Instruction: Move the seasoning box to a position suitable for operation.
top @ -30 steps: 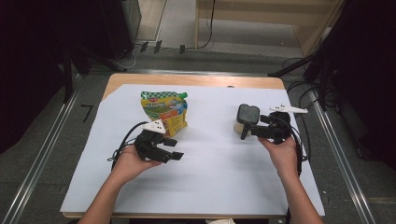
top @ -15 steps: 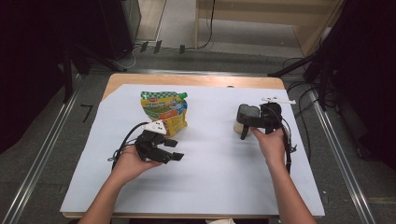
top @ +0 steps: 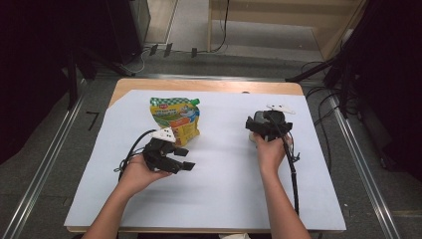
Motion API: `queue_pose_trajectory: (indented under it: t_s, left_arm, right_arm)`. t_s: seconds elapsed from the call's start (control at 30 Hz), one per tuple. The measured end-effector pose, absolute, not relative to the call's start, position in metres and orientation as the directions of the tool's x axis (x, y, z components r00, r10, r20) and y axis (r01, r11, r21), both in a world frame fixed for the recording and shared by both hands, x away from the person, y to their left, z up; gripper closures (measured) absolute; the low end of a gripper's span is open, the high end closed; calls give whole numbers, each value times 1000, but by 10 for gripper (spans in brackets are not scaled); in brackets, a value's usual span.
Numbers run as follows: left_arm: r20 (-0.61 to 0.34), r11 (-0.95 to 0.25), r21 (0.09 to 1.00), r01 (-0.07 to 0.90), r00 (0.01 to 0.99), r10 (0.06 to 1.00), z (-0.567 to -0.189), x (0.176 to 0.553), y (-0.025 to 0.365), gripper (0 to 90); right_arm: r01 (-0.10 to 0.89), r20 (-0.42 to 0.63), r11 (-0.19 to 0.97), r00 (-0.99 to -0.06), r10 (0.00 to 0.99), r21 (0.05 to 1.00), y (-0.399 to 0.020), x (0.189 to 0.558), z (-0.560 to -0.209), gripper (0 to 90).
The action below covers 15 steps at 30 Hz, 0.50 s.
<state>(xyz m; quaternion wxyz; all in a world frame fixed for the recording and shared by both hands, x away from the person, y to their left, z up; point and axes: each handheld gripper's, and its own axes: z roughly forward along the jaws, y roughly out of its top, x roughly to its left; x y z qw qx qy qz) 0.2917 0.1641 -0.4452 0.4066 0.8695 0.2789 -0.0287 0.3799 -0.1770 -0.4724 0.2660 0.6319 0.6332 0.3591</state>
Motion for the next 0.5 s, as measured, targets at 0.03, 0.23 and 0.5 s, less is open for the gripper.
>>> queue_pose_trajectory:
  t_s: [0.03, 0.23, 0.5]
  left_arm:
    - [-276, -514, 691, 507, 843, 461, -445, 292, 164, 391]
    - [-276, -517, 688, 509, 843, 462, -445, 292, 164, 392]
    - [-274, -524, 683, 508, 844, 461, -447, 292, 162, 392]
  right_arm:
    - [610, 111, -57, -52, 992, 790, -176, 380, -474, 12]
    - [597, 85, -62, -10, 996, 800, -169, 380, -486, 19]
    - [589, 105, -92, 12, 994, 803, -172, 381, -494, 108]
